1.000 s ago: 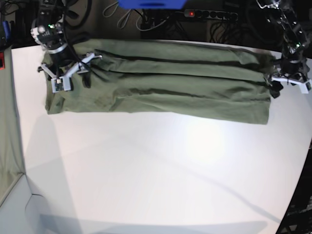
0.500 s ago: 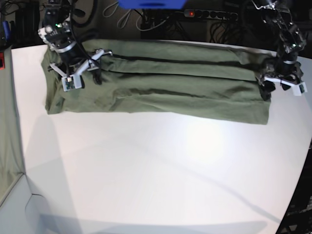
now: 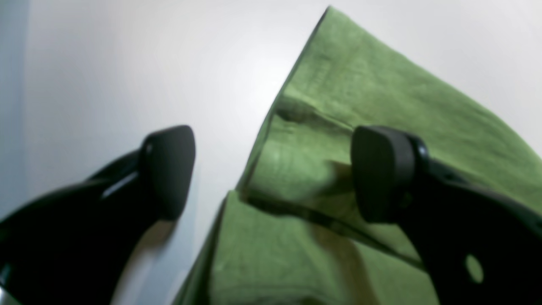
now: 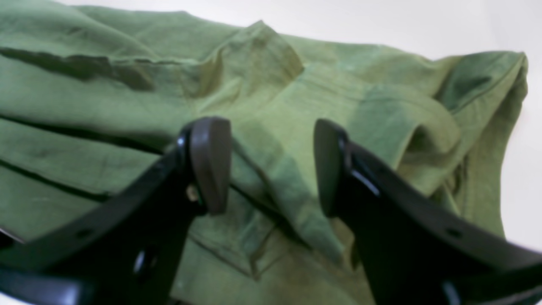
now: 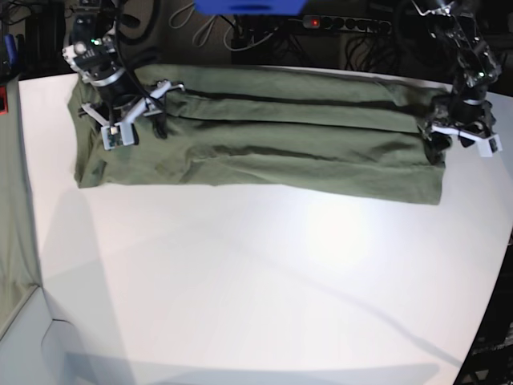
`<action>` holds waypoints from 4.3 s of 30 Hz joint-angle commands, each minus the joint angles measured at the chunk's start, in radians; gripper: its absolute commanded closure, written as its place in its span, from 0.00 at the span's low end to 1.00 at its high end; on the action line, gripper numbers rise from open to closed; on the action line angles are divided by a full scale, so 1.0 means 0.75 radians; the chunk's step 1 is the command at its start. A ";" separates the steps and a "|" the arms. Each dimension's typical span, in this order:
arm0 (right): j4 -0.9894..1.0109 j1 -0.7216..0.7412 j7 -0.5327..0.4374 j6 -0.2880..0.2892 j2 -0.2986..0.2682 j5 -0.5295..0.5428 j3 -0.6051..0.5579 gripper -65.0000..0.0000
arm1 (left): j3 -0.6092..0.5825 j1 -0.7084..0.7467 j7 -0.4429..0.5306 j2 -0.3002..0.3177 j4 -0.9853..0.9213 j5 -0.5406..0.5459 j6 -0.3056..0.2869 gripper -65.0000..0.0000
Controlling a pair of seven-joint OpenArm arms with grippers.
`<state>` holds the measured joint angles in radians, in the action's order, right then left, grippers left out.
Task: Layout the t-shirt on the table in an organized manner, then fold the t-shirt properly
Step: 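Grasp the strip ends with both grippers, then lift the strip end with the left gripper and fold it toward the right gripper, then release the folded half and raise the left gripper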
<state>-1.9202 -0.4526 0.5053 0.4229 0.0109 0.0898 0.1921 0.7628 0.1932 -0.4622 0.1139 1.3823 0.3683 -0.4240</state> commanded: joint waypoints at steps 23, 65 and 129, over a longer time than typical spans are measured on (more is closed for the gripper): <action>-0.023 -0.001 -0.030 0.004 -0.007 0.014 -0.001 0.50 | -0.112 -0.013 0.030 0.023 -0.126 0.007 -0.021 0.82; 0.266 0.116 -0.038 0.004 -0.028 0.014 -0.069 0.51 | -0.609 0.175 0.030 -0.361 0.670 -0.646 -0.004 1.00; 0.256 0.116 -0.038 0.004 -0.032 0.014 -0.069 0.51 | -1.331 0.286 0.028 -0.132 0.770 -0.879 0.536 0.73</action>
<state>-1.7100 -0.3687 0.4870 0.4229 -0.0109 0.0906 0.1390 -0.2291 0.3977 -0.4637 0.0208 1.9457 -0.2932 -0.0219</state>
